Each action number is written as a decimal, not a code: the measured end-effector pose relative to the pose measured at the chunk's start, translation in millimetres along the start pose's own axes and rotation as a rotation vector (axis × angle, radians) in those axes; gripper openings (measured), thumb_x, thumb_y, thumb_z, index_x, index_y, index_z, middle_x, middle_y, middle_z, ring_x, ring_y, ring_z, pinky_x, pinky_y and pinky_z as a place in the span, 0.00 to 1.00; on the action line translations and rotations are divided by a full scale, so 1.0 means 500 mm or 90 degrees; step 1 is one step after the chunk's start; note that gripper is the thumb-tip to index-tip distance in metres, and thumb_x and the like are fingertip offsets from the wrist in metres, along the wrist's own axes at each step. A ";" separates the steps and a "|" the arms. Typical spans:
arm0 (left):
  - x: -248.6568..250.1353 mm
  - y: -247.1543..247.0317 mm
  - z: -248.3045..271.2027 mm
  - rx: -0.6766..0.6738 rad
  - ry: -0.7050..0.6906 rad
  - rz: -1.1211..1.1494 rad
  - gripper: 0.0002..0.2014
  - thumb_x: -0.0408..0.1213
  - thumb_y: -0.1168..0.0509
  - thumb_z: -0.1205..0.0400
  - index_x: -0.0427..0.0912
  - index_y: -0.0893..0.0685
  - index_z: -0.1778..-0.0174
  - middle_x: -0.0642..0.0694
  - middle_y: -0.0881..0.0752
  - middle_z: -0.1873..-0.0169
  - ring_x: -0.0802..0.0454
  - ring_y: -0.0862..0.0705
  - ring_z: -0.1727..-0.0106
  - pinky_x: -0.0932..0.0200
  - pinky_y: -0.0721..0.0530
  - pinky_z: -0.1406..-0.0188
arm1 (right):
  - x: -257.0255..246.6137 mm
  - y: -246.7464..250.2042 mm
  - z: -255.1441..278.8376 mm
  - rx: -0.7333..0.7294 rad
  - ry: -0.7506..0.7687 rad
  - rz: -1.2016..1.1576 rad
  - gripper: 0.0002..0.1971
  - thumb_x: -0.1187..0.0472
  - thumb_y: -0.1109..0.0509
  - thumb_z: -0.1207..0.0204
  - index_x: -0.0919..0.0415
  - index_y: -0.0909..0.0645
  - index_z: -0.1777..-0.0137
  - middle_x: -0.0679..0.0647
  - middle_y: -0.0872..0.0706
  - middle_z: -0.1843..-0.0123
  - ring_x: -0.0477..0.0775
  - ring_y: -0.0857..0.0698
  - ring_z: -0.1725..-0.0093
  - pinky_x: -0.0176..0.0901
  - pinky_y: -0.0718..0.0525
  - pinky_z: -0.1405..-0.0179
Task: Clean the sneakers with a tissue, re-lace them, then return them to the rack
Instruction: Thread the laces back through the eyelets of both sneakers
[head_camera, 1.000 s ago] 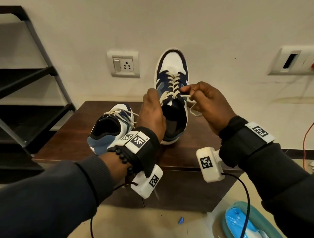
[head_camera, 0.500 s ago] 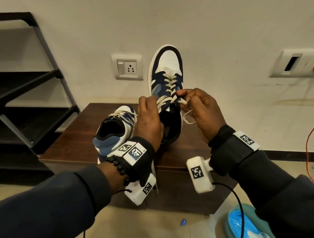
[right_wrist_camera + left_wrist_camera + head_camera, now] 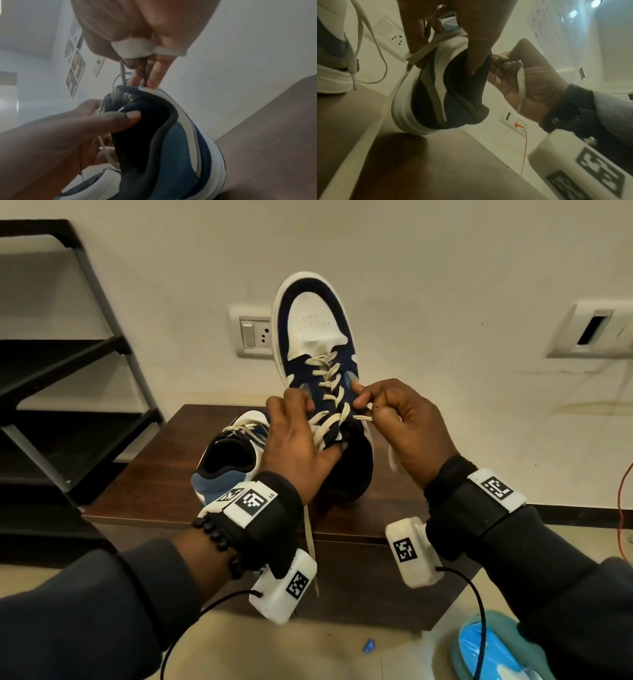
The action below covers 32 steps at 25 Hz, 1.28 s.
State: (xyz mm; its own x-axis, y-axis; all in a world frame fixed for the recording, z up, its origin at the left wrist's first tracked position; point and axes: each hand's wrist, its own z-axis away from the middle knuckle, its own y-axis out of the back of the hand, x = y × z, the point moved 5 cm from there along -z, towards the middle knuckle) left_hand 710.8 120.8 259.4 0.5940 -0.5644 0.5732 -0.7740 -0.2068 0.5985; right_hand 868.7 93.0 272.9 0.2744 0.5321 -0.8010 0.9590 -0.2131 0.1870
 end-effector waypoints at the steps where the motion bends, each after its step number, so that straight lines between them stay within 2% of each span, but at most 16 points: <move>1: 0.004 0.006 -0.001 0.003 -0.009 -0.011 0.30 0.38 0.24 0.31 0.42 0.33 0.39 0.44 0.33 0.43 0.50 0.26 0.47 0.60 0.22 0.48 | -0.003 -0.003 0.003 -0.016 0.010 0.027 0.08 0.64 0.39 0.26 0.54 0.21 0.64 0.57 0.15 0.48 0.44 0.19 0.34 0.43 0.19 0.36; 2: 0.007 0.011 -0.003 0.000 -0.014 -0.030 0.30 0.38 0.24 0.31 0.44 0.33 0.38 0.44 0.32 0.43 0.50 0.24 0.47 0.59 0.20 0.49 | -0.004 -0.004 0.005 -0.029 0.018 0.053 0.09 0.66 0.38 0.25 0.55 0.21 0.64 0.55 0.15 0.47 0.43 0.19 0.34 0.40 0.20 0.36; 4: 0.004 0.015 -0.010 -0.010 -0.005 -0.061 0.29 0.34 0.24 0.32 0.46 0.32 0.39 0.44 0.32 0.42 0.48 0.22 0.49 0.55 0.16 0.51 | -0.003 0.003 0.003 -0.042 0.026 0.077 0.07 0.68 0.38 0.23 0.63 0.20 0.61 0.54 0.15 0.46 0.43 0.19 0.34 0.40 0.21 0.36; 6: -0.001 0.012 -0.017 -0.028 0.013 -0.081 0.30 0.29 0.25 0.33 0.43 0.32 0.39 0.42 0.32 0.41 0.46 0.23 0.49 0.51 0.15 0.50 | 0.002 0.017 -0.001 -0.050 0.006 0.048 0.07 0.70 0.37 0.22 0.72 0.21 0.58 0.55 0.14 0.45 0.45 0.18 0.35 0.47 0.19 0.35; 8: -0.008 0.008 -0.020 -0.039 0.031 -0.099 0.31 0.26 0.25 0.34 0.39 0.33 0.38 0.40 0.33 0.39 0.43 0.23 0.47 0.49 0.15 0.47 | 0.011 0.036 -0.004 -0.054 -0.030 0.012 0.08 0.69 0.38 0.21 0.76 0.20 0.54 0.54 0.12 0.44 0.48 0.16 0.37 0.53 0.18 0.37; 10: -0.013 0.007 -0.016 -0.033 0.061 -0.100 0.32 0.27 0.25 0.33 0.37 0.33 0.37 0.39 0.33 0.39 0.42 0.22 0.47 0.51 0.16 0.47 | 0.028 0.061 -0.002 -0.031 -0.079 0.031 0.08 0.69 0.37 0.22 0.74 0.18 0.53 0.52 0.11 0.48 0.47 0.14 0.42 0.54 0.17 0.38; 13: -0.006 0.011 -0.012 -0.012 0.063 -0.189 0.30 0.34 0.25 0.31 0.39 0.32 0.36 0.40 0.29 0.39 0.43 0.25 0.45 0.53 0.23 0.49 | 0.050 0.081 0.004 0.004 -0.124 0.171 0.04 0.67 0.34 0.25 0.64 0.17 0.59 0.46 0.12 0.53 0.46 0.15 0.49 0.55 0.18 0.40; 15: 0.000 0.013 -0.023 -0.006 0.054 -0.235 0.30 0.36 0.25 0.32 0.41 0.31 0.37 0.41 0.26 0.39 0.41 0.27 0.42 0.51 0.27 0.45 | 0.040 0.063 0.004 -0.006 -0.095 0.214 0.01 0.63 0.31 0.25 0.59 0.21 0.57 0.47 0.15 0.50 0.47 0.17 0.47 0.47 0.18 0.42; 17: 0.008 0.011 -0.031 -0.018 0.053 -0.209 0.30 0.35 0.25 0.32 0.41 0.31 0.37 0.40 0.25 0.40 0.40 0.27 0.41 0.49 0.26 0.44 | 0.007 0.036 0.001 -0.004 0.002 0.261 0.07 0.56 0.30 0.23 0.56 0.24 0.51 0.50 0.20 0.47 0.47 0.20 0.45 0.35 0.22 0.45; 20: 0.017 0.005 -0.027 -0.009 0.026 -0.268 0.27 0.36 0.27 0.29 0.42 0.30 0.37 0.41 0.23 0.41 0.41 0.27 0.42 0.51 0.28 0.46 | -0.031 -0.003 0.002 -0.035 0.093 0.321 0.13 0.48 0.28 0.26 0.55 0.22 0.49 0.50 0.22 0.49 0.46 0.23 0.50 0.27 0.26 0.52; 23: 0.013 0.011 -0.022 -0.003 0.043 -0.332 0.25 0.41 0.28 0.28 0.43 0.31 0.39 0.43 0.21 0.42 0.41 0.29 0.39 0.50 0.32 0.45 | -0.036 -0.020 0.004 -0.071 0.127 0.402 0.10 0.52 0.26 0.27 0.57 0.21 0.54 0.51 0.25 0.49 0.49 0.25 0.50 0.22 0.28 0.53; 26: 0.001 0.014 -0.020 -0.041 0.066 -0.280 0.27 0.42 0.27 0.28 0.42 0.31 0.38 0.41 0.21 0.41 0.40 0.25 0.39 0.47 0.28 0.42 | -0.034 -0.022 0.005 -0.098 0.133 0.398 0.05 0.58 0.31 0.23 0.59 0.21 0.55 0.52 0.25 0.47 0.49 0.24 0.46 0.31 0.23 0.46; 29: -0.013 0.015 -0.022 -0.046 0.137 -0.110 0.26 0.34 0.28 0.27 0.37 0.32 0.37 0.37 0.25 0.39 0.36 0.22 0.41 0.49 0.23 0.45 | -0.015 -0.011 -0.001 -0.110 0.098 0.358 0.01 0.65 0.35 0.22 0.61 0.22 0.52 0.51 0.22 0.42 0.45 0.22 0.44 0.36 0.19 0.44; 31: -0.021 0.017 -0.027 -0.029 0.166 -0.079 0.26 0.32 0.28 0.27 0.36 0.32 0.37 0.36 0.25 0.39 0.36 0.22 0.41 0.51 0.23 0.44 | 0.010 0.019 -0.007 -0.049 0.050 0.381 0.07 0.66 0.36 0.23 0.60 0.22 0.47 0.52 0.19 0.43 0.46 0.20 0.47 0.41 0.18 0.45; 32: -0.023 0.017 -0.029 -0.024 0.171 -0.071 0.26 0.31 0.28 0.27 0.35 0.32 0.37 0.36 0.25 0.39 0.36 0.22 0.40 0.51 0.23 0.44 | 0.023 0.041 -0.008 0.006 0.016 0.397 0.07 0.66 0.36 0.24 0.58 0.22 0.48 0.52 0.18 0.45 0.47 0.19 0.48 0.47 0.17 0.45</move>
State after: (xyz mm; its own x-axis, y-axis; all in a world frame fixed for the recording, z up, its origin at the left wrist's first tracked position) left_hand 700.5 137.1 266.0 0.7157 -0.3070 0.6273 -0.6948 -0.2226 0.6838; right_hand 891.7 97.8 269.8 0.7840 0.3249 -0.5289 0.6173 -0.4970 0.6098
